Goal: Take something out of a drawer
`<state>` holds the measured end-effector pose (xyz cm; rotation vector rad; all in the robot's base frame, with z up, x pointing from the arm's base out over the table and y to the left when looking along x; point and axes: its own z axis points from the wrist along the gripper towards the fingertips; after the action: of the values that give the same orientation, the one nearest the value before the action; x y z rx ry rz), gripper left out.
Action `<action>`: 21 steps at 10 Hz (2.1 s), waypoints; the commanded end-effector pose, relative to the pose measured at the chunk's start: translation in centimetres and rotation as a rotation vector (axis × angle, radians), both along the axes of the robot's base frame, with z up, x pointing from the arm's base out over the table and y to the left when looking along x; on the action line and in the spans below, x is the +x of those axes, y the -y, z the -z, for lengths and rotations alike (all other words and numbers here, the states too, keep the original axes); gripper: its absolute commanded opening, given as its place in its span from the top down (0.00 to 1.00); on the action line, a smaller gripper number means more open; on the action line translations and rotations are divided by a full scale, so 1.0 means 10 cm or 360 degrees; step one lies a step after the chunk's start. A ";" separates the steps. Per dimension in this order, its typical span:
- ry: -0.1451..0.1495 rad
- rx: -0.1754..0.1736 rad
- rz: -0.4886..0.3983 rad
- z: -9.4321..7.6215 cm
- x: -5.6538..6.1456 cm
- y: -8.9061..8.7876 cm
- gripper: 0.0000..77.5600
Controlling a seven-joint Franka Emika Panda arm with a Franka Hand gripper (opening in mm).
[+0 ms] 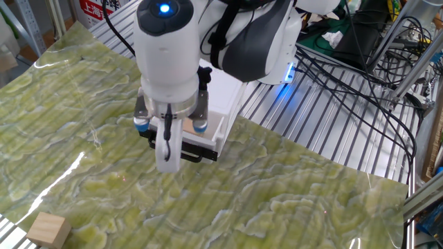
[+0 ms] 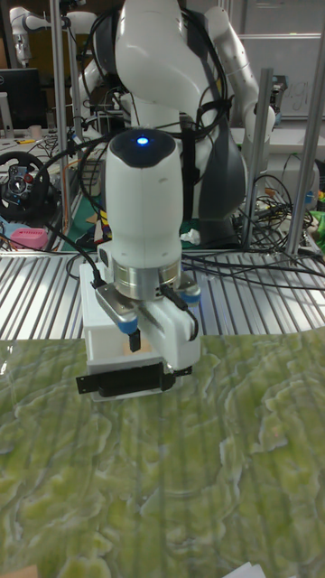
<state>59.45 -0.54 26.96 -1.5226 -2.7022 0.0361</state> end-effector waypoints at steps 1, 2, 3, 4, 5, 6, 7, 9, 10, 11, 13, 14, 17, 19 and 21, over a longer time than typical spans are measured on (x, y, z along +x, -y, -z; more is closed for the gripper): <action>-0.0015 0.0030 -0.0790 -0.27 -0.24 0.02 0.00; -0.0017 0.0039 -0.0918 -0.30 -0.27 0.05 0.00; -0.0017 0.0038 -0.1009 -0.32 -0.29 0.08 0.00; -0.0019 0.0042 -0.1087 -0.33 -0.31 0.09 0.00; -0.0020 0.0043 -0.1113 -0.34 -0.32 0.10 0.00; -0.0029 0.0056 -0.1217 -0.36 -0.38 0.13 0.00; -0.0029 0.0060 -0.1276 -0.36 -0.44 0.14 0.00; -0.0022 0.0062 -0.1377 -0.36 -0.61 0.16 0.00; -0.0022 0.0063 -0.1419 -0.35 -0.67 0.17 0.00; -0.0019 0.0063 -0.1467 -0.34 -0.73 0.18 0.00; -0.0020 0.0066 -0.1542 -0.35 -0.75 0.19 0.00; -0.0022 0.0065 -0.1588 -0.35 -0.76 0.19 0.00; -0.0026 0.0063 -0.1673 -0.36 -0.79 0.22 0.00; -0.0024 0.0065 -0.1694 -0.35 -0.83 0.22 0.00; -0.0019 0.0068 -0.1701 -0.33 -0.88 0.21 0.00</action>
<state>53.16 -2.09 29.82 -0.2418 -3.0780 0.0211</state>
